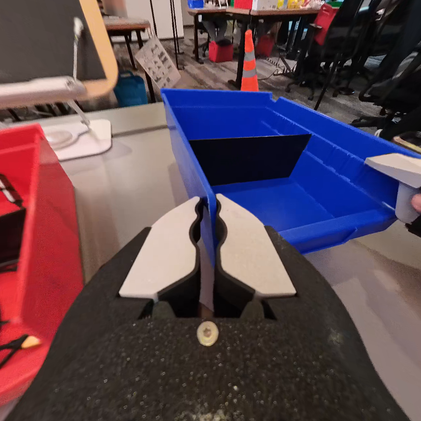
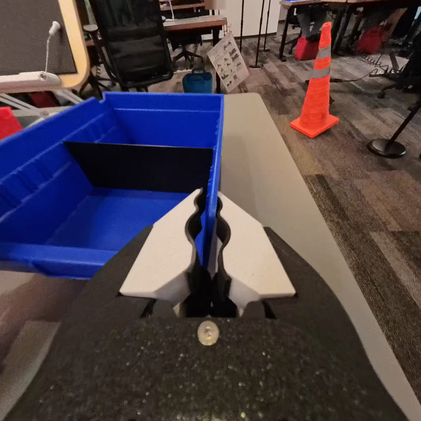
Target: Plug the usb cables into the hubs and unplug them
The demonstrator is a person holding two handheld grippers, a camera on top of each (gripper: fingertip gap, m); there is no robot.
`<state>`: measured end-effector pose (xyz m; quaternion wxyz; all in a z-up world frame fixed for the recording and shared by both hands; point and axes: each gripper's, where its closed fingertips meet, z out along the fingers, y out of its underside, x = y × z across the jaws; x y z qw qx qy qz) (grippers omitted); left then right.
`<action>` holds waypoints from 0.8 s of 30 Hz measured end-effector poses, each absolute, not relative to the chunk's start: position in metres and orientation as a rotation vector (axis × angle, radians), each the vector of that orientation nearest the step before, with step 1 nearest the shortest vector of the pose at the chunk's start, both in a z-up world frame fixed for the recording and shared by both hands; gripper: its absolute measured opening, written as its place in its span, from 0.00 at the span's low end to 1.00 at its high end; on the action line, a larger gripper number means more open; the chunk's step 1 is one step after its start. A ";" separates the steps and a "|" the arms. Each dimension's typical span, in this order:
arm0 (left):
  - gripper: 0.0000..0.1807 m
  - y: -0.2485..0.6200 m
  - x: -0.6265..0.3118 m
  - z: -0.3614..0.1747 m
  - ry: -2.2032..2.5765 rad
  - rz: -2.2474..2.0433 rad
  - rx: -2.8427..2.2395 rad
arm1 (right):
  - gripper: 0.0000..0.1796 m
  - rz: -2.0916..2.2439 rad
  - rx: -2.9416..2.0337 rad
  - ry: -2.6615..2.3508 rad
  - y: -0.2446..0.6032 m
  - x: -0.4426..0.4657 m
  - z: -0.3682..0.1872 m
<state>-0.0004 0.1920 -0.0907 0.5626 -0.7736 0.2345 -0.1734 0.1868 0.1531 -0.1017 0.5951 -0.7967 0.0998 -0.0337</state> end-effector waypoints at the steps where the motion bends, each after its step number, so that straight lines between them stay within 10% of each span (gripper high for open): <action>1: 0.04 0.192 -0.001 -0.100 0.545 -0.411 -1.835 | 0.02 -0.063 -1.839 0.216 0.155 0.185 -0.102; 14: 0.14 0.143 -0.033 -0.073 0.950 -0.627 -1.720 | 0.11 -0.145 -1.848 0.222 0.161 0.192 -0.111; 24: 0.20 0.202 -0.293 -0.029 0.517 -0.257 -1.704 | 0.16 -0.071 -1.633 -0.127 0.183 0.030 0.007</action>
